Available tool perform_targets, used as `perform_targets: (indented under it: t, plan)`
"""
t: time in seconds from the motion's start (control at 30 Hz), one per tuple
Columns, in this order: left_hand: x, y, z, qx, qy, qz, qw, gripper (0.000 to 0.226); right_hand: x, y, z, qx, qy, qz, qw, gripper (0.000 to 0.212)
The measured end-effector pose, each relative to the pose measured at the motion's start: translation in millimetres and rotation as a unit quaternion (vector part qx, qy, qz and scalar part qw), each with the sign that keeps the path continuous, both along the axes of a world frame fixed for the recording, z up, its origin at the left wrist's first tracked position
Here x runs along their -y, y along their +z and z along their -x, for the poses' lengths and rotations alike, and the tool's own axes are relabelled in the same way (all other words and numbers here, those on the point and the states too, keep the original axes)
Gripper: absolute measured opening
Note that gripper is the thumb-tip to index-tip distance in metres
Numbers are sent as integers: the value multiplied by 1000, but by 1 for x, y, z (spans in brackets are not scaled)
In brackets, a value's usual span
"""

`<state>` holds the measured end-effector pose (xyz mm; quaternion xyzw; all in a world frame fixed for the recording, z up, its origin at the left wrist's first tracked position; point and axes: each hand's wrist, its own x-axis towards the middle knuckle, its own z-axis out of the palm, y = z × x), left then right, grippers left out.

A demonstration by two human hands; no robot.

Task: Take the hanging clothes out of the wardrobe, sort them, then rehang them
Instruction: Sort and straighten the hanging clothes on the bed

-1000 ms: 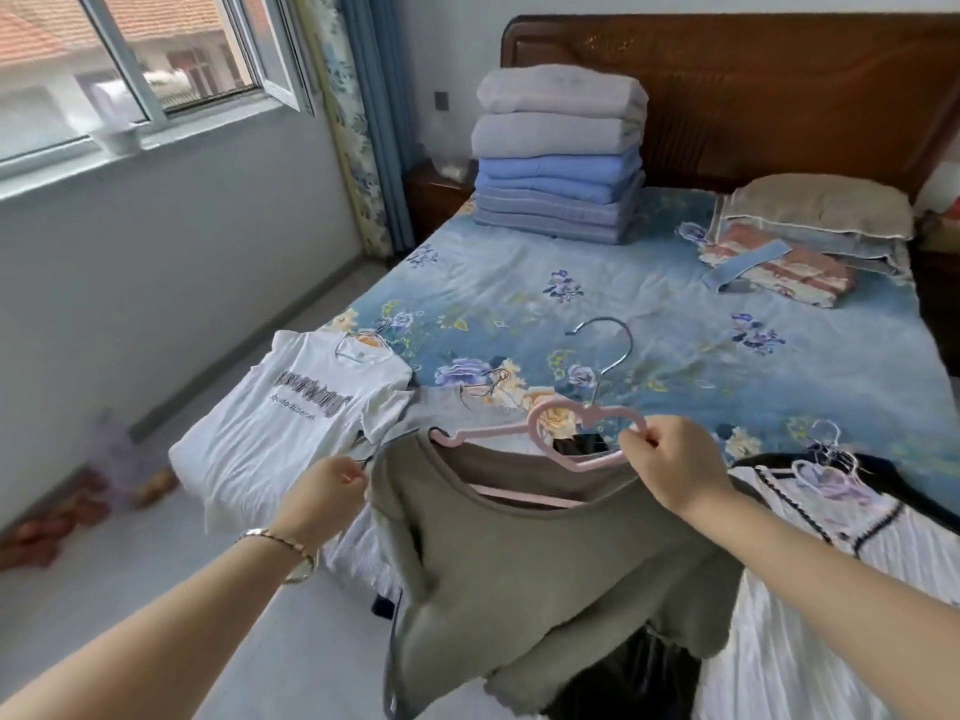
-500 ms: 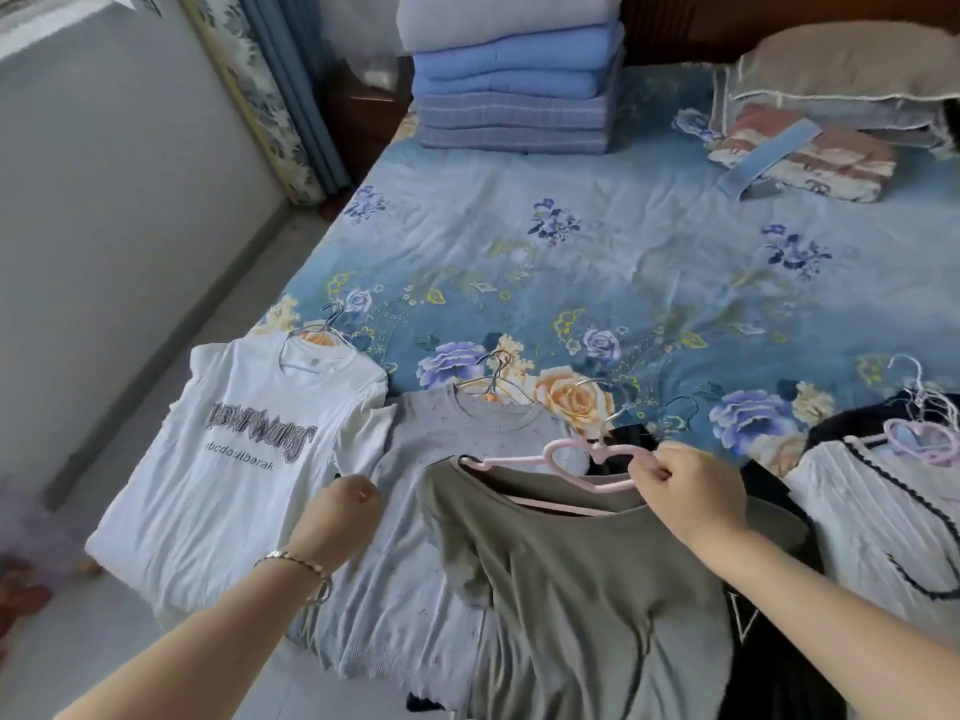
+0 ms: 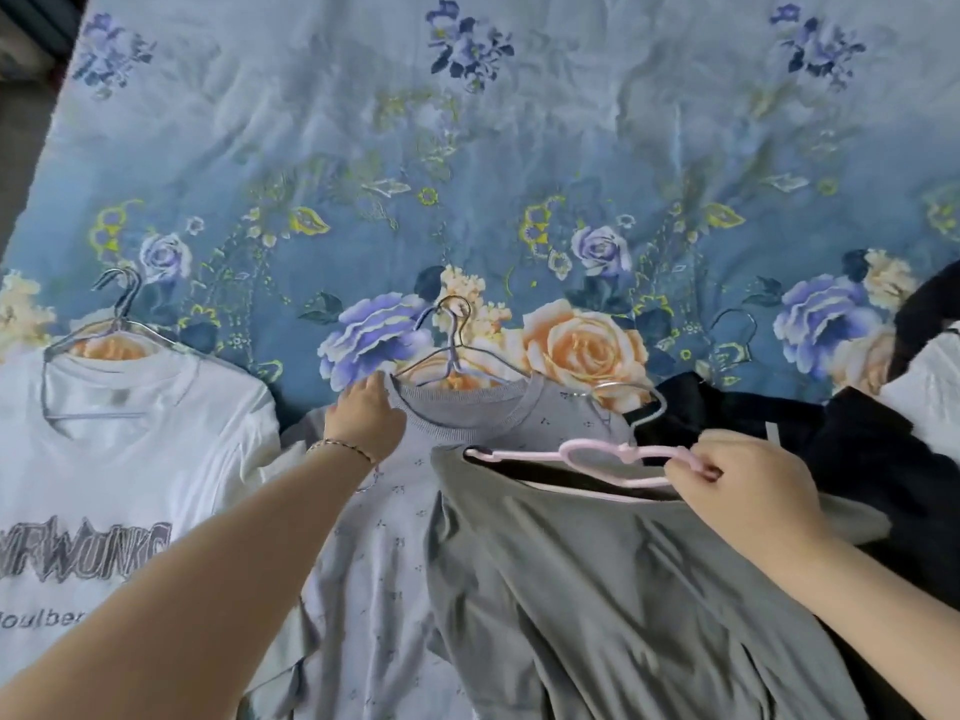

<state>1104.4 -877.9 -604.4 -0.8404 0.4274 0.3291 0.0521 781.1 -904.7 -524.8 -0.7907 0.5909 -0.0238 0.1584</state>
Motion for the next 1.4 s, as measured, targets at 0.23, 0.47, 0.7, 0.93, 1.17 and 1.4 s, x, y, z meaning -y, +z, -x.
perform_targets:
  t: [0.23, 0.47, 0.7, 0.93, 1.17, 1.4]
  plan:
    - [42, -64, -23, -18, -19, -27, 999, 46, 0, -43, -1, 23, 33, -29, 999, 34]
    - [32, -58, -16, 7, -127, -62, 990, 28, -10, -42, 5, 39, 41, -40, 998, 36]
    - [23, -19, 14, -44, 45, -3, 998, 48, -19, -22, 18, 49, 29, -57, 997, 37]
    - [-15, 84, 76, 25, 46, 35, 998, 45, -46, 33, 57, -7, 8, -135, 991, 51]
    - [-70, 221, 131, 68, 169, 92, 979, 34, -58, 142, 104, 1, 14, -226, 974, 48]
    - [-154, 341, 170, 124, 268, 174, 939, 37, -50, 222, 141, -9, -19, -264, 964, 37]
